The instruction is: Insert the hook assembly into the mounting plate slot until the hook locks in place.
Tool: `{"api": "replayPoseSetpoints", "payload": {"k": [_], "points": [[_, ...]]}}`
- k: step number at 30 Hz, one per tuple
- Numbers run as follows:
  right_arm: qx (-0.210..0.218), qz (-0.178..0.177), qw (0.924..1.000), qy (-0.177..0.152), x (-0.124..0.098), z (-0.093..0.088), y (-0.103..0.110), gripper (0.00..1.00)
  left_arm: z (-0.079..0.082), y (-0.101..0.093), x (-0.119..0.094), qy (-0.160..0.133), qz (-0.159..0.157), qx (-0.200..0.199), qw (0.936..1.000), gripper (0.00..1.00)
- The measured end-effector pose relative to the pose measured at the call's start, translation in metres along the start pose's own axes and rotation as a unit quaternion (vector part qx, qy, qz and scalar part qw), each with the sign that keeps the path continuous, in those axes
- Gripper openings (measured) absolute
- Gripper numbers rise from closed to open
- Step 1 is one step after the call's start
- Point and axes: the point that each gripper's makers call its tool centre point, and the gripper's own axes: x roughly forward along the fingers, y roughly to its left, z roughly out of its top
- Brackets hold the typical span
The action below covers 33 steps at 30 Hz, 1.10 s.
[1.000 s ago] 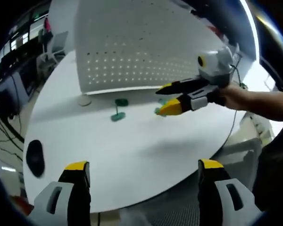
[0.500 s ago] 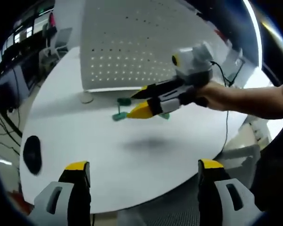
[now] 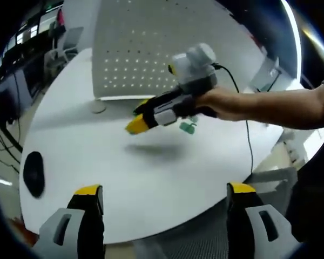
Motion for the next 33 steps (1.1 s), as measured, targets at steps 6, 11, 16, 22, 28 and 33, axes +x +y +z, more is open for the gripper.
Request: {"api": "replayPoseSetpoints", "payload": {"k": [6,11,16,22,28,33], "points": [[-0.003,-0.006,1.0,0.006,0.004,-0.003,-0.008,0.22,0.001,0.003,0.001,0.003,0.002,0.0,1.0,0.96],[-0.056,-0.012,0.9981,0.022,0.007,-0.007,-0.01,0.1,0.005,0.004,0.001,0.0,0.002,0.001,1.0,0.96],[-0.053,-0.014,0.9983,0.023,0.002,-0.007,-0.009,0.01,0.004,0.005,0.0,0.002,0.004,0.002,1.0,0.96],[-0.025,-0.014,0.9993,0.025,-0.007,-0.009,-0.007,0.0,0.005,0.001,0.0,-0.001,0.003,0.003,1.0,0.96],[-0.03,-0.026,0.9991,0.014,-0.025,-0.002,-0.012,0.0,0.01,-0.005,0.0,-0.007,0.0,0.01,0.9999,0.96],[-0.023,-0.044,0.9987,-0.01,-0.046,0.01,-0.017,0.0,0.021,-0.014,0.002,-0.013,-0.01,0.029,0.9994,0.96]]}}
